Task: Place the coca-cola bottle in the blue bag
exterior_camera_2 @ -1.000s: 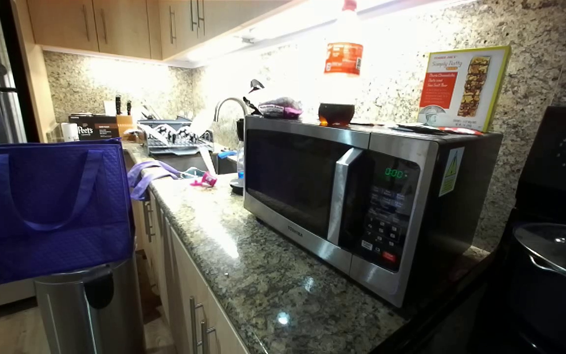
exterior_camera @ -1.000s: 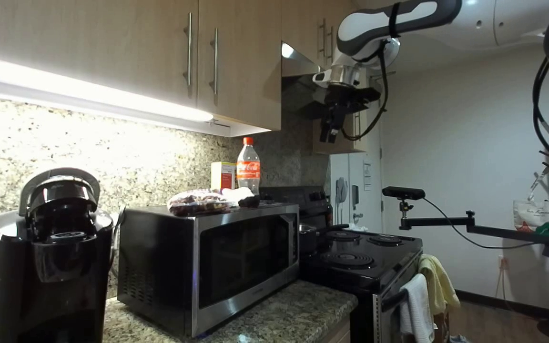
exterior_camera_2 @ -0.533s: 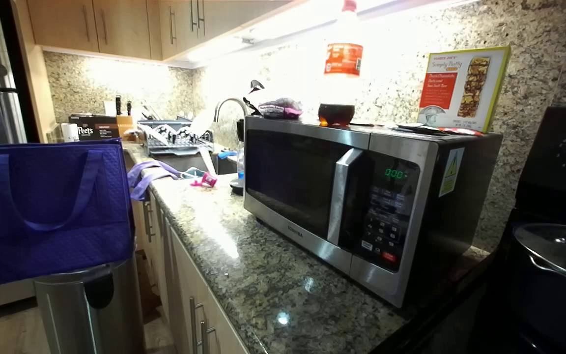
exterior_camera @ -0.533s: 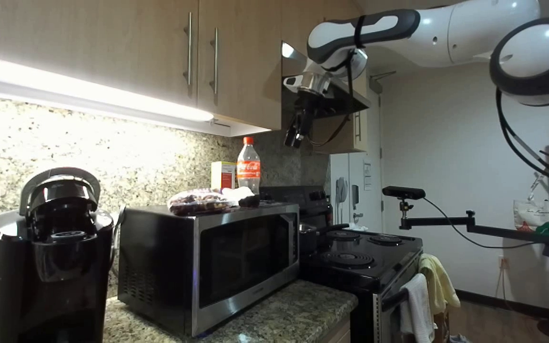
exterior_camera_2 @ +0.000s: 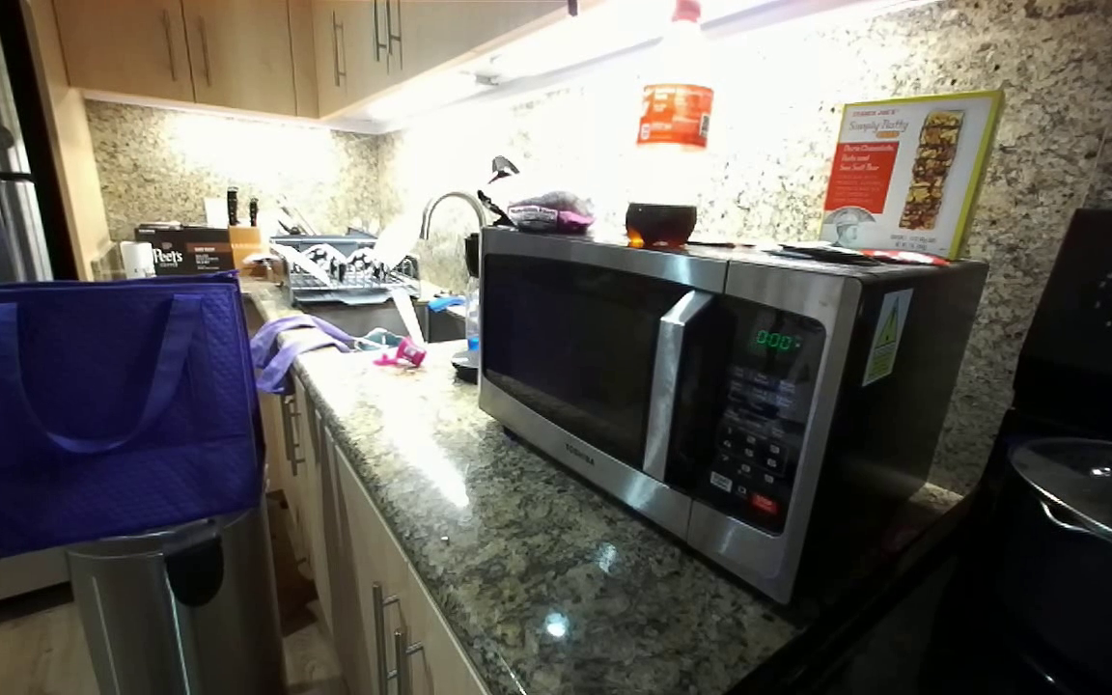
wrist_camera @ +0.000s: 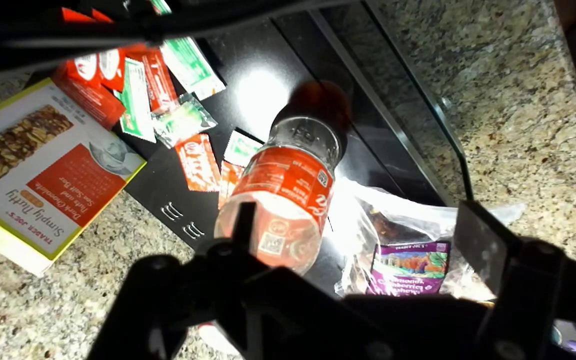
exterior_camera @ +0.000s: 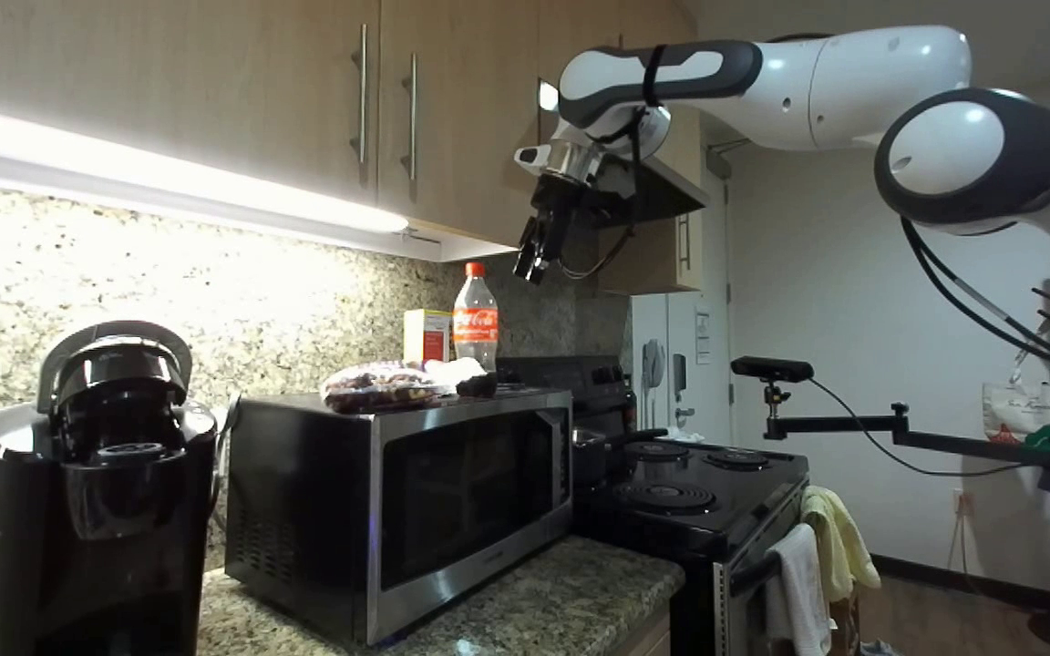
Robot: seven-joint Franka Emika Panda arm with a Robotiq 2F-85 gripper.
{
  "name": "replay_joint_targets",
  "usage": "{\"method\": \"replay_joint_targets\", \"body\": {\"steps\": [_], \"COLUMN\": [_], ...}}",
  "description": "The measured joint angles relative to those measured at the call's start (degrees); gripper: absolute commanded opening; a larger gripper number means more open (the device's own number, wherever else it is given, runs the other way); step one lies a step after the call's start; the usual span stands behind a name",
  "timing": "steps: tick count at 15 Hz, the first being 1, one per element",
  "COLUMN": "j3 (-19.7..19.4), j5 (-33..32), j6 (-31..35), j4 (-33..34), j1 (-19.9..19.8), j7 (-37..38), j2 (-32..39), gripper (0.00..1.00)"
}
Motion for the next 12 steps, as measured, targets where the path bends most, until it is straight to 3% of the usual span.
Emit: {"method": "replay_joint_targets", "body": {"steps": [8,12], "j3": [0.23,1.61], "j5": [0.07,2.3], "j6": [0.52,4.8], "j4": [0.18,2.21], "j1": [0.72,2.56], "j7": [1.15,5.93], "j2": [0.34,2.86], "gripper": [1.0,1.0]}}
